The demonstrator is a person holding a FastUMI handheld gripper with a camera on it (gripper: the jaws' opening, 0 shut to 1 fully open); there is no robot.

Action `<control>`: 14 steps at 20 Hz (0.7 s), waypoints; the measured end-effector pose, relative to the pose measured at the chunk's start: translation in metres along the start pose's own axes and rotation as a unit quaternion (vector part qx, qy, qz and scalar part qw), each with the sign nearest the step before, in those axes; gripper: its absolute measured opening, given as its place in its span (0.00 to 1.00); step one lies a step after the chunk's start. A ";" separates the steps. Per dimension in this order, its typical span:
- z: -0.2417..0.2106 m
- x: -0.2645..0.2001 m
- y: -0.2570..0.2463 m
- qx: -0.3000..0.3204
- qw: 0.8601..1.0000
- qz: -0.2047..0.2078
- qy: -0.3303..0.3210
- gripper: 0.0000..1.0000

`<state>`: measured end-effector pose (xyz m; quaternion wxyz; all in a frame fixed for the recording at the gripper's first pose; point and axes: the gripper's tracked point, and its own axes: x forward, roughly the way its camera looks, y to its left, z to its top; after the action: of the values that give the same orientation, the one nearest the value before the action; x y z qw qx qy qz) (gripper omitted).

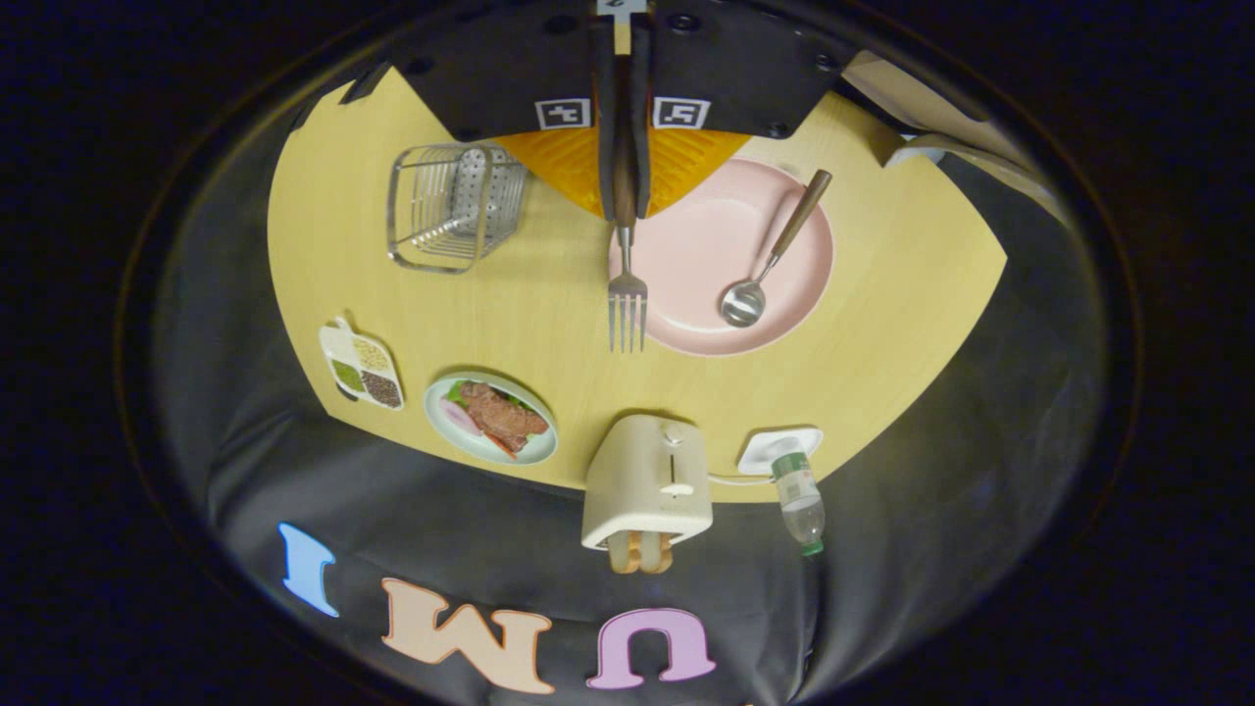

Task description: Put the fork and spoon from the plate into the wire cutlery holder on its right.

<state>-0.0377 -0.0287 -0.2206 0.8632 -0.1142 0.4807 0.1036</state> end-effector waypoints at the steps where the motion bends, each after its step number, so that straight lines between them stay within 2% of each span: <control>1: 0.001 -0.008 -0.010 0.001 1.000 -0.002 0.003 0.09; 10: -0.009 -0.049 -0.096 -0.041 0.997 -0.018 0.066 0.09; 14: -0.024 -0.050 -0.115 -0.065 0.992 -0.007 0.111 0.09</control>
<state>-0.0499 -0.1484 -0.1794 0.7957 -0.1836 0.5655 0.1153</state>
